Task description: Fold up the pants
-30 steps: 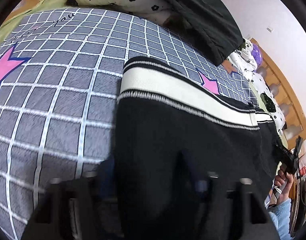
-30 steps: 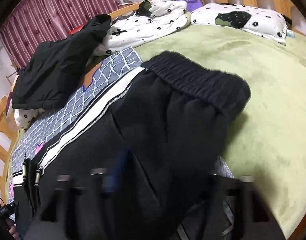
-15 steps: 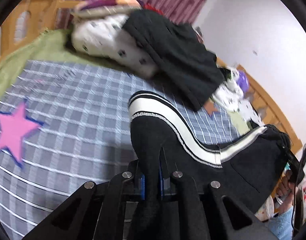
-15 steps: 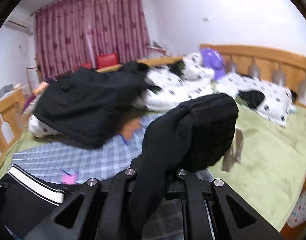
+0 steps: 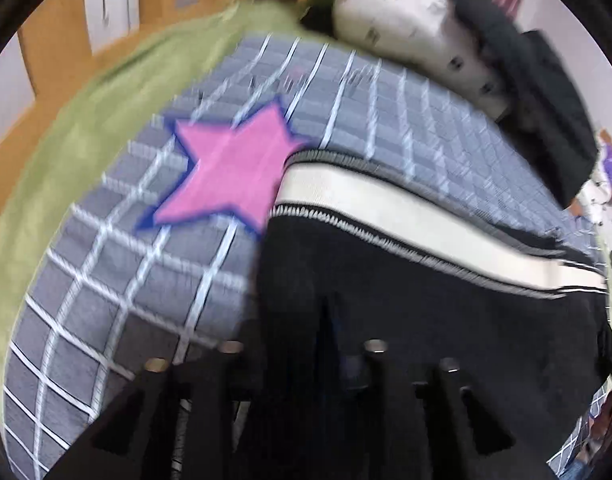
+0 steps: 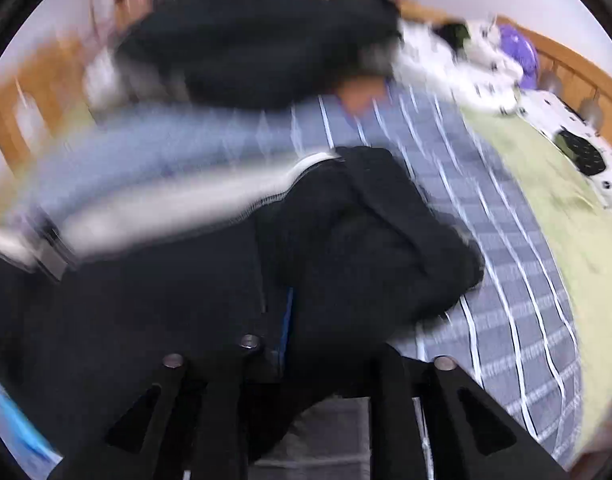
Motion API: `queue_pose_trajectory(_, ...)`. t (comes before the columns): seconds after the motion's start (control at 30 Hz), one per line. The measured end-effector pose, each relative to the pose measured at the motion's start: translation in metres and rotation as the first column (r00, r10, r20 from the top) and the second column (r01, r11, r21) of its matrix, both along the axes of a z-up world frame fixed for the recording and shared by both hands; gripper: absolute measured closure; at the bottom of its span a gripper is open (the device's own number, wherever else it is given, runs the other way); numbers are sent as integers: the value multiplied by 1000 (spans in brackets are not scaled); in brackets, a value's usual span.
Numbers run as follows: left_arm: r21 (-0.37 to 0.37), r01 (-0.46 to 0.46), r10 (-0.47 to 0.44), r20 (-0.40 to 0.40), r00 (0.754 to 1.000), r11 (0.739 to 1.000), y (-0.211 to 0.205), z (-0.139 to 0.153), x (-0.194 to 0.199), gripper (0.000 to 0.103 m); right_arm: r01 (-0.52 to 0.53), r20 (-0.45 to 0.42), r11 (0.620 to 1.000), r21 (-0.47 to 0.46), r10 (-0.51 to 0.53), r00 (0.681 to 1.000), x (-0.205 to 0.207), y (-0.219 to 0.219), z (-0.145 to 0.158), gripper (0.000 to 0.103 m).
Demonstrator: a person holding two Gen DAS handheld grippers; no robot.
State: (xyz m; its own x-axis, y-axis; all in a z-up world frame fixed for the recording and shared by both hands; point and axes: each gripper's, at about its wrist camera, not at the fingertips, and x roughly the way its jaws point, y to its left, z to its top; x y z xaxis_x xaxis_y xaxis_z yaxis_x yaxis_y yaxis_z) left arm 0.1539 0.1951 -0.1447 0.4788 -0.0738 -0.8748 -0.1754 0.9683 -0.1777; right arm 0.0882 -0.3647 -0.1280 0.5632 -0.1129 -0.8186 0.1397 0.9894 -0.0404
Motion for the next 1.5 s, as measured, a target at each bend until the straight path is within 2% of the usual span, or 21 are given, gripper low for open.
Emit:
queue_pose_trajectory(0.07, 7, 15, -16, 26, 1000, 1000, -1, 9, 0, 67, -32, 10, 999, 27, 31, 999, -13, -4, -2, 84)
queue_pose_trajectory(0.17, 50, 9, -14, 102, 995, 999, -4, 28, -8, 46, -21, 17, 1000, 18, 20, 1000, -33, -13, 17, 73)
queue_pose_trajectory(0.27, 73, 57, -70, 191, 979, 996, -19, 46, -21, 42, -21, 66, 1000, -10, 22, 998, -51, -12, 40, 71)
queue_pose_trajectory(0.37, 96, 106, -126, 238, 963, 990, -37, 50, -28, 37, -54, 166, 999, -4, 54, 985, -55, 2, 54, 58)
queue_pose_trajectory(0.43, 86, 130, -147, 231, 962, 988, -48, 45, -33, 35, -88, 199, 996, -18, 90, 976, -42, 11, 49, 57)
queue_pose_trajectory(0.5, 55, 169, -177, 175, 969, 984, -61, 30, -36, 35, -112, 194, 993, -36, 117, 974, -34, 20, 34, 57)
queue_pose_trajectory(0.57, 30, 218, -220, 123, 968, 975, -78, 17, -46, 35, -100, 61, 993, -69, 104, 993, -18, 21, 1, 57)
queue_pose_trajectory(0.6, 23, 244, -245, 100, 964, 970, -88, 9, -49, 35, -94, 3, 994, -53, 94, 996, -13, 19, -14, 58)
queue_pose_trajectory(0.63, 30, 259, -261, 90, 961, 965, -95, 5, -52, 35, -96, 23, 994, -49, 97, 995, -15, 19, -13, 58)
queue_pose_trajectory(0.7, 93, 290, -299, 102, 949, 952, -115, 4, -67, 35, -104, 27, 993, -59, 106, 994, -20, 19, -3, 58)
queue_pose_trajectory(0.73, 107, 315, -326, 111, 939, 943, -123, 5, -73, 35, -84, 39, 996, -29, 85, 996, -24, 16, 3, 58)
queue_pose_trajectory(0.8, 71, 345, -352, 127, 927, 936, -131, 6, -84, 33, -53, 83, 997, 47, 49, 995, -35, 14, 15, 58)
queue_pose_trajectory(0.87, 29, 341, -342, 147, 928, 940, -135, 5, -95, 31, -58, 112, 997, 55, 51, 992, -43, 25, 27, 58)
queue_pose_trajectory(0.93, 41, 354, -356, 158, 921, 934, -141, 7, -106, 31, -86, 135, 996, 31, 81, 987, -46, 44, 36, 58)
queue_pose_trajectory(1.03, 45, 378, -380, 178, 908, 925, -138, 19, -115, 31, -166, 153, 984, 71, 154, 976, -46, 82, 49, 58)
queue_pose_trajectory(1.2, 20, 226, -224, 235, 946, 974, -79, 36, -125, 30, -317, 183, 936, 153, 288, 940, -47, 152, 60, 51)
queue_pose_trajectory(1.27, 55, 131, -140, 240, 961, 990, -50, 39, -129, 30, -359, 181, 915, 187, 327, 928, -46, 181, 55, 50)
queue_pose_trajectory(1.33, 84, 36, -56, 257, 965, 996, -18, 42, -134, 30, -387, 169, 897, 214, 356, 919, -43, 206, 48, 50)
queue_pose_trajectory(1.43, 80, -44, 21, 271, 962, 996, 17, 44, -140, 30, -415, 152, 872, 259, 387, 909, -41, 235, 35, 52)
queue_pose_trajectory(1.47, 62, -67, 48, 268, 962, 996, 30, 44, -144, 30, -417, 147, 870, 263, 392, 908, -42, 243, 31, 57)
queue_pose_trajectory(1.5, 41, -78, 65, 265, 962, 996, 39, 43, -144, 30, -426, 134, 867, 259, 404, 905, -41, 254, 22, 87)
